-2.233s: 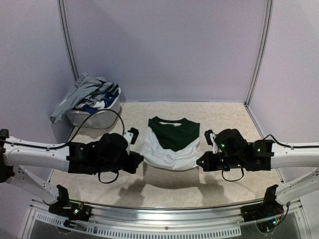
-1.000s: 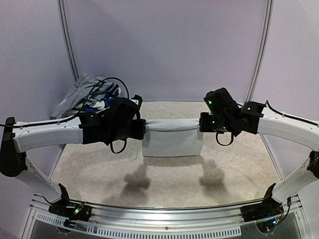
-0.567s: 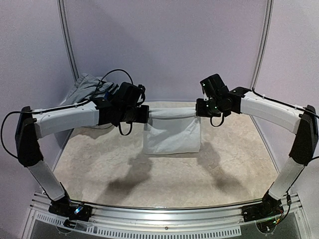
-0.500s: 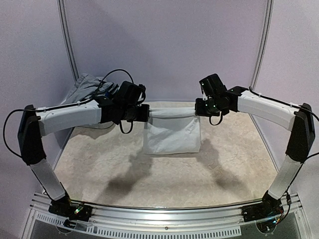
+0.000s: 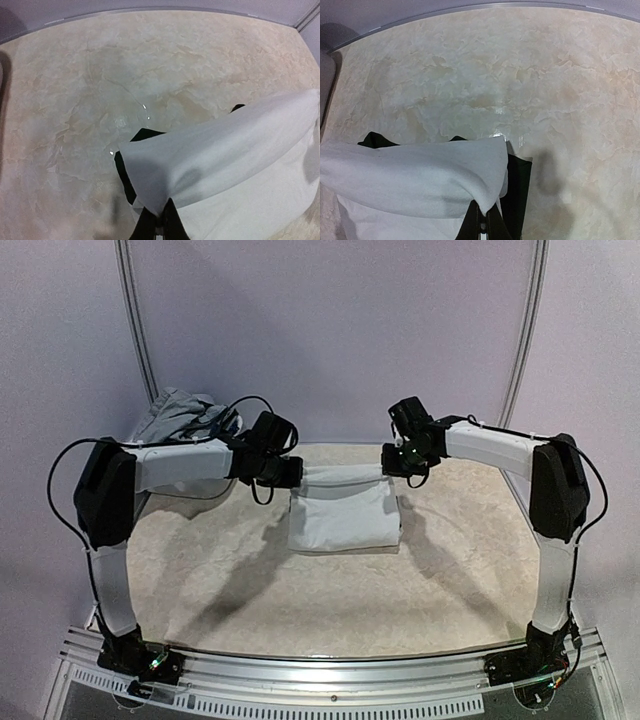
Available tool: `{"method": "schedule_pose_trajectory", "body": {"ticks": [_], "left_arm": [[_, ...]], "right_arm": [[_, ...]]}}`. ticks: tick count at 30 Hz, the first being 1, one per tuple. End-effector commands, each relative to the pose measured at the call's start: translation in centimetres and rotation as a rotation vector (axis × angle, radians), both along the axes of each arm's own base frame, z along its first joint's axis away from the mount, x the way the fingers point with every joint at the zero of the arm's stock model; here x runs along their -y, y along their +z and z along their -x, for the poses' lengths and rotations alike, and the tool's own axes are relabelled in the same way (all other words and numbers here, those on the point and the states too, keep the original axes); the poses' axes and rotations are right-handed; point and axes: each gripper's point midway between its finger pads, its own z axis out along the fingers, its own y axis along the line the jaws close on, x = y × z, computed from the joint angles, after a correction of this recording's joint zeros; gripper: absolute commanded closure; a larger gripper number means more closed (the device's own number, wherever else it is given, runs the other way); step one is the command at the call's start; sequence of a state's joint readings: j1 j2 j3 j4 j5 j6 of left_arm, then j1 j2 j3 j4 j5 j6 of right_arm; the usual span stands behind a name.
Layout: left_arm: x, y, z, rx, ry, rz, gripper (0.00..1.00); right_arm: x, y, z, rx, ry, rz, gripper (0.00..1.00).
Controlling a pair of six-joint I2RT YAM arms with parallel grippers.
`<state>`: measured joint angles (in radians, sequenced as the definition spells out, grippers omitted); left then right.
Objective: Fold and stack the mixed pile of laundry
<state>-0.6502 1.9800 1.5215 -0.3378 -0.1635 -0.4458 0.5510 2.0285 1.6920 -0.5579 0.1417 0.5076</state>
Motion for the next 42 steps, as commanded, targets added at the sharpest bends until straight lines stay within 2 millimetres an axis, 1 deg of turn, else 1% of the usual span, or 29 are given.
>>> {"method": "schedule_pose_trajectory", "body": {"ticks": [1, 4, 8, 12, 15, 16, 17, 19, 20, 21, 22, 23, 24, 25, 26, 27, 28, 29, 30, 31, 32, 33, 34, 36, 39, 41, 42], "left_arm": [[-0.5, -1.3, -1.2, -0.045, 0.007, 0.007, 1.0], [-0.5, -2.3, -1.7, -0.066, 0.012, -0.001, 1.0], [-0.9, -3.6, -2.4, -0.093, 0.03, -0.02, 1.0], [-1.3, -4.8, -2.9, -0.116, 0.048, -0.03, 1.0], [-1.6, -5.6, -3.1, -0.133, 0.06, -0.031, 0.99], [-1.5, -5.7, -3.2, -0.137, 0.057, -0.025, 0.94], [-1.4, -5.7, -3.3, -0.139, 0.054, -0.018, 0.87], [-1.3, -5.3, -3.5, -0.134, 0.047, -0.016, 0.74], [-1.3, -4.8, -3.8, -0.127, 0.046, -0.022, 0.65], [-1.4, -4.2, -4.0, -0.121, 0.048, -0.029, 0.59], [-1.5, -3.3, -4.2, -0.107, 0.051, -0.037, 0.53], [-1.5, -2.4, -4.4, -0.095, 0.047, -0.041, 0.45], [-1.5, -1.1, -4.6, -0.071, 0.045, -0.044, 0.36], [-1.8, 0.4, -4.8, -0.045, 0.048, -0.05, 0.28], [-2.2, 1.7, -4.9, -0.019, 0.057, -0.061, 0.2], [-2.6, 3.1, -4.8, 0.009, 0.062, -0.072, 0.11], [-3.0, 4.3, -4.6, 0.027, 0.068, -0.075, 0.07], [-3.5, 5.1, -4.1, 0.037, 0.071, -0.077, 0.05], [-3.7, 6.1, -3.7, 0.054, 0.072, -0.068, 0.04], [-4.0, 6.1, -3.0, 0.056, 0.067, -0.066, 0.04], [-4.1, 6.3, -2.2, 0.059, 0.061, -0.061, 0.04], [-4.0, 6.3, -1.4, 0.059, 0.051, -0.055, 0.04], [-3.9, 6.8, -0.7, 0.068, 0.041, -0.041, 0.04], [-3.5, 6.2, 0.9, 0.057, 0.016, -0.037, 0.04], [-2.9, 5.0, 3.0, 0.039, -0.012, -0.039, 0.06], [-2.5, 4.1, 4.3, 0.027, -0.026, -0.037, 0.08], [-2.3, 3.6, 4.9, 0.017, -0.031, -0.038, 0.08]], "right_arm": [[0.4, -1.4, -1.7, -0.024, -0.004, 0.0, 1.0], [0.5, -2.5, -2.3, -0.042, -0.008, 0.002, 1.0], [0.5, -3.6, -3.3, -0.06, -0.015, -0.009, 0.96], [0.5, -5.0, -3.9, -0.083, -0.021, -0.013, 0.89], [0.8, -5.9, -4.3, -0.104, -0.04, -0.023, 0.82], [1.0, -6.1, -4.4, -0.109, -0.049, -0.021, 0.73], [1.2, -6.2, -4.5, -0.112, -0.061, -0.021, 0.59], [1.3, -5.7, -4.7, -0.103, -0.072, -0.026, 0.48], [1.3, -5.2, -4.8, -0.094, -0.07, -0.029, 0.43], [1.2, -4.2, -5.0, -0.081, -0.068, -0.032, 0.38], [1.2, -2.6, -5.4, -0.055, -0.065, -0.032, 0.36], [1.3, -1.6, -5.6, -0.042, -0.064, -0.027, 0.35], [1.4, -0.2, -5.5, -0.023, -0.063, -0.027, 0.34], [1.4, 0.7, -5.4, -0.009, -0.054, -0.028, 0.34], [1.5, 1.9, -5.1, 0.009, -0.045, -0.038, 0.32], [1.4, 2.3, -4.6, 0.011, -0.029, -0.044, 0.27], [1.3, 3.4, -3.9, 0.027, -0.009, -0.062, 0.2], [1.1, 3.7, -3.3, 0.038, 0.012, -0.087, 0.13], [0.8, 3.4, -2.5, 0.027, 0.041, -0.115, 0.05], [0.6, 3.6, -1.3, 0.026, 0.072, -0.146, 0.02], [0.4, 2.9, -0.4, 0.012, 0.093, -0.169, 0.01], [0.3, 2.5, 0.6, 0.001, 0.113, -0.194, 0.01], [0.3, 2.2, 1.6, -0.011, 0.127, -0.213, 0.01], [0.3, 0.6, 3.2, -0.058, 0.14, -0.236, 0.01], [0.4, -1.7, 4.6, -0.117, 0.146, -0.262, 0.01], [0.1, -2.9, 4.9, -0.149, 0.159, -0.286, 0.01], [0.0, -3.2, 4.8, -0.161, 0.161, -0.3, 0.01]]}}
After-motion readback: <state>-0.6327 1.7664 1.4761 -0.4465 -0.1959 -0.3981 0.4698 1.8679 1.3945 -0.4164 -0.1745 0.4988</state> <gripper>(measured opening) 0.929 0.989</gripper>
